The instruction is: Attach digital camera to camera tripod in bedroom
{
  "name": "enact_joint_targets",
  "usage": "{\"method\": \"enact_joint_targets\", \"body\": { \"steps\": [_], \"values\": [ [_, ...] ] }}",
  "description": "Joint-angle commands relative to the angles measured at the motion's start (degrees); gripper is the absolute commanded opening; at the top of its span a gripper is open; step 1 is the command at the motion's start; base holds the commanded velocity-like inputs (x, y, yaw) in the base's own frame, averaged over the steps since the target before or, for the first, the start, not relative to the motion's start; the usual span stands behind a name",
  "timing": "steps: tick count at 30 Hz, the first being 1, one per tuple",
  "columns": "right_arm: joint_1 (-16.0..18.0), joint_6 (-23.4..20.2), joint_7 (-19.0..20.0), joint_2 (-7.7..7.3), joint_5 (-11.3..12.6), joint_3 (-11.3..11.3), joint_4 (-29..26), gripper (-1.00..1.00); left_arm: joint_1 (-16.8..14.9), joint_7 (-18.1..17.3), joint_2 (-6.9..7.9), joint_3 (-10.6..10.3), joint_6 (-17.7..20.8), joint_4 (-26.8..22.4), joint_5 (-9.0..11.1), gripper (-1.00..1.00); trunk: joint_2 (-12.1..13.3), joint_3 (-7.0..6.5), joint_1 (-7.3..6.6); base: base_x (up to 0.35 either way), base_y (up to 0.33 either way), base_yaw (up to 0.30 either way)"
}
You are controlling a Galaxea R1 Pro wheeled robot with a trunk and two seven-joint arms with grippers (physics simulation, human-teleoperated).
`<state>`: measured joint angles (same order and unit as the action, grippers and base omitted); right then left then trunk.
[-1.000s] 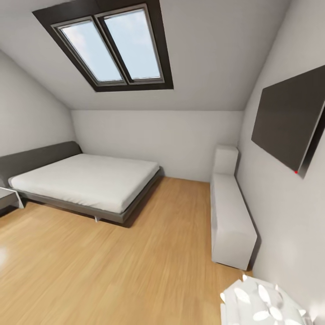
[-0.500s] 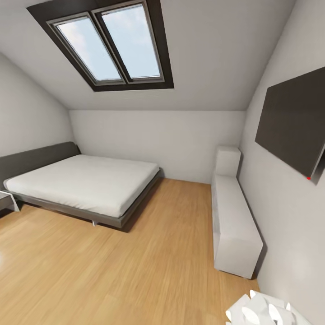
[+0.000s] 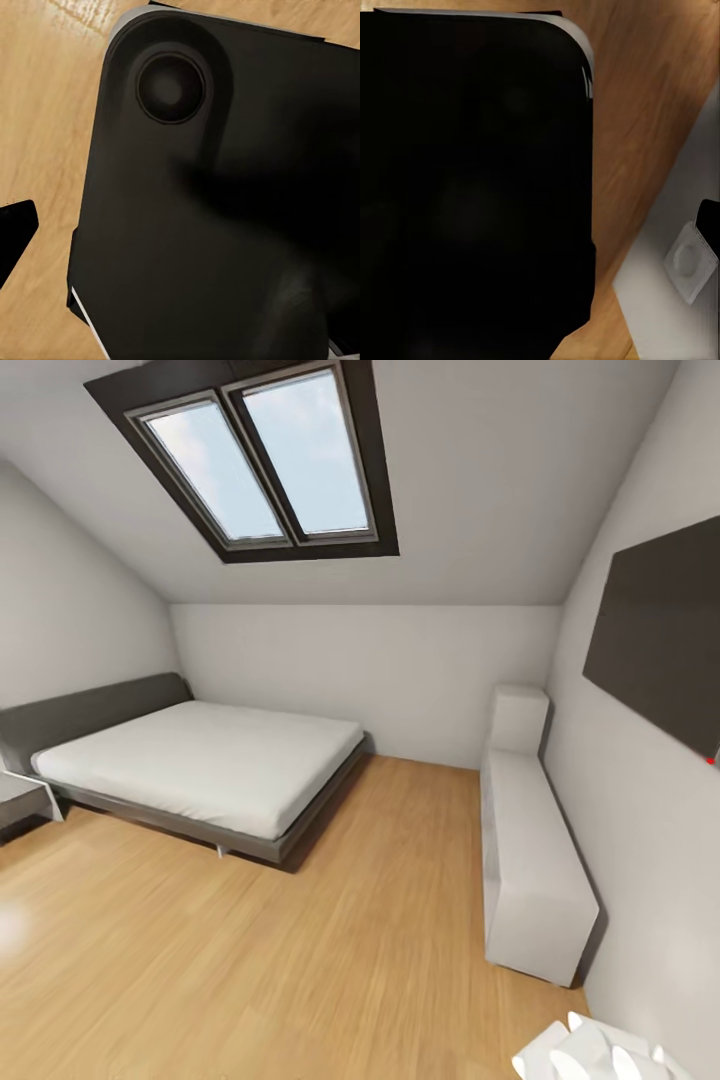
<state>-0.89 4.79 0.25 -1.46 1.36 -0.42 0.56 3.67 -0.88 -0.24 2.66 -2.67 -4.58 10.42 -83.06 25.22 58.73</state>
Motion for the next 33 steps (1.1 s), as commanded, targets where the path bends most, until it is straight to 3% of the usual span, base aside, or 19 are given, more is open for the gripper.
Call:
{"method": "enact_joint_targets", "body": {
  "steps": [1,10,18,33],
  "values": [
    [0.0,0.3,0.0,-0.01,0.1,0.0,0.1,1.00,0.0,-0.1,-0.02,0.2,-0.1,-0.1,0.3,1.00,0.0,0.03,0.00,0.000,0.000,0.251],
    [0.0,0.4,0.0,-0.03,0.1,0.0,0.1,1.00,0.0,-0.1,-0.02,0.2,-0.1,-0.1,0.3,1.00,0.0,0.03,0.00,0.000,-0.001,0.263],
    [0.0,0.4,-0.1,-0.03,0.1,0.0,0.1,1.00,0.0,-0.1,-0.02,0.2,0.0,0.0,0.3,1.00,0.0,0.03,0.00,0.000,-0.201,0.247],
    [0.0,0.4,0.0,-0.17,0.1,0.0,0.1,1.00,0.0,-0.1,-0.02,0.2,-0.1,0.0,0.3,1.00,0.0,0.03,0.00,0.000,-0.059,0.044]
  ]
}}
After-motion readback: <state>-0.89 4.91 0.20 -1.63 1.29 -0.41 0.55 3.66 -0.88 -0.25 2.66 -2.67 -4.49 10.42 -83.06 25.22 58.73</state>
